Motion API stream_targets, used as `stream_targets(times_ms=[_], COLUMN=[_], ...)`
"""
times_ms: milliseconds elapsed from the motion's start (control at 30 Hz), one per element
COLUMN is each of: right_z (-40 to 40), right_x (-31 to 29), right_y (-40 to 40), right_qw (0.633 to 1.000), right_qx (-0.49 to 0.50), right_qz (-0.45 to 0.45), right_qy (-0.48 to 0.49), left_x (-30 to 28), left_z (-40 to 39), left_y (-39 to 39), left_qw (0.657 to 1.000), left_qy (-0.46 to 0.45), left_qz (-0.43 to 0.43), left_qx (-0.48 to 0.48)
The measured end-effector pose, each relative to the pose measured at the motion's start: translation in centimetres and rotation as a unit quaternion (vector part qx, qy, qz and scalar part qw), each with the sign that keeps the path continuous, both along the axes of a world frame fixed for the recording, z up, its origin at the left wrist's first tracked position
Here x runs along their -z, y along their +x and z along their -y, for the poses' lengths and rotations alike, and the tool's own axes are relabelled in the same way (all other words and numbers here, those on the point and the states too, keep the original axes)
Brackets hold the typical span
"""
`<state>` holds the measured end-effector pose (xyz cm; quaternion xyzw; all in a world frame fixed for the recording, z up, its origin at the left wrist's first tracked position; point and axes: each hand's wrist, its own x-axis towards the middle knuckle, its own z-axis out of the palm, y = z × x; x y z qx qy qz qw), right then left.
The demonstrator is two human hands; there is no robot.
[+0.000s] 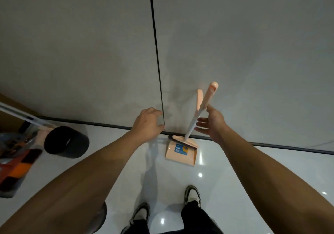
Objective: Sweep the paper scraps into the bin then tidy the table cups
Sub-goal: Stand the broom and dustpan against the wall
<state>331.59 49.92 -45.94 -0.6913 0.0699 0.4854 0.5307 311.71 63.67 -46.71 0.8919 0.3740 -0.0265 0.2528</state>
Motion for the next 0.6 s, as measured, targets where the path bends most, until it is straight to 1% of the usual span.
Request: stream_targets(times_ms=[167,267,333,467,600], right_z=[4.6,8.8,12.0,19.3,28.5], right_x=[-0.6,-1.3,-1.9,-3.4,-4.8], right_y=[-4.7,-8.8,-11.4,-14.7,-17.0], right_qw=[0.991,0.971,0.954,0.924,0.895], right_qx=[-0.003,-0.006,-0.007,0.013,0.067], right_qz=[0.121,0.214,0.26,0.304,0.324], right_qy=[-0.054,-0.103,-0.15,-0.234,-0.299], left_x=[-1.1,-2.1,-2.9,-4.8,-6.8], left_z=[0.4,2.5,4.7,11.3,20.9], left_y=[0.3,0.4,0.7,2.5,4.8], left_qw=[0.995,0.986,0.976,0.947,0.908], left_qy=[-0.011,-0.015,-0.016,0.0,0.028], left_qz=[0.031,0.04,0.05,0.078,0.093], left_qx=[0.091,0.16,0.212,0.311,0.408])
